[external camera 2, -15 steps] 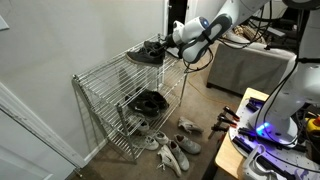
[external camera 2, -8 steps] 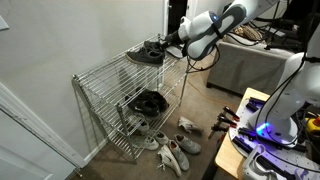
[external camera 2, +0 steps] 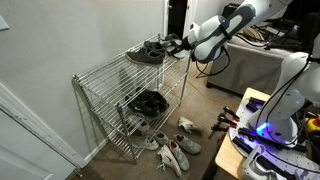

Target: Move the dark grey sneakers to the topmost shelf.

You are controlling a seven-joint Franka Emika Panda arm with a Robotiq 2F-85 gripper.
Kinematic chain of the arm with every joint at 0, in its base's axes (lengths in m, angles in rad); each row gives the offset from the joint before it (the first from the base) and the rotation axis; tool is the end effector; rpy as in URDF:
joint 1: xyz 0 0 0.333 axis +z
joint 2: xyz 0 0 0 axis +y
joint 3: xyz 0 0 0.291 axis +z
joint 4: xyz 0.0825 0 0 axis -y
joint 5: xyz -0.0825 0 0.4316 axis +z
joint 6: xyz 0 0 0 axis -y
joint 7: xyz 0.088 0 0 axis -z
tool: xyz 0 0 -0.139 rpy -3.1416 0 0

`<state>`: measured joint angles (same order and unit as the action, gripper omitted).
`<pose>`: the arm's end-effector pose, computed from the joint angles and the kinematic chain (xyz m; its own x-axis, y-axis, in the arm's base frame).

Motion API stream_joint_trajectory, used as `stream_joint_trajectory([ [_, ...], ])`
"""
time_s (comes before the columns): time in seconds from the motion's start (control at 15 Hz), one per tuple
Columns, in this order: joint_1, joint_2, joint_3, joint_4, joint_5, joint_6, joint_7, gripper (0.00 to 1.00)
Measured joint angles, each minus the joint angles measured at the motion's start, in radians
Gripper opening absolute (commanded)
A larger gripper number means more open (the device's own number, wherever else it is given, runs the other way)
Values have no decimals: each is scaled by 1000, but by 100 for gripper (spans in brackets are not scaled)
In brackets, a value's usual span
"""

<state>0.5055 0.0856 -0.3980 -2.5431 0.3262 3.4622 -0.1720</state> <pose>0.5490 0.0163 0.2537 0.6707 -0.0404 0.7407 -0.0592 -0.9982 -0.0009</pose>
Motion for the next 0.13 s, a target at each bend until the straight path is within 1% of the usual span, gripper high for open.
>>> stream_joint_trajectory([
  [0.13, 0, -2, -1, -2, 0, 0, 0, 100],
])
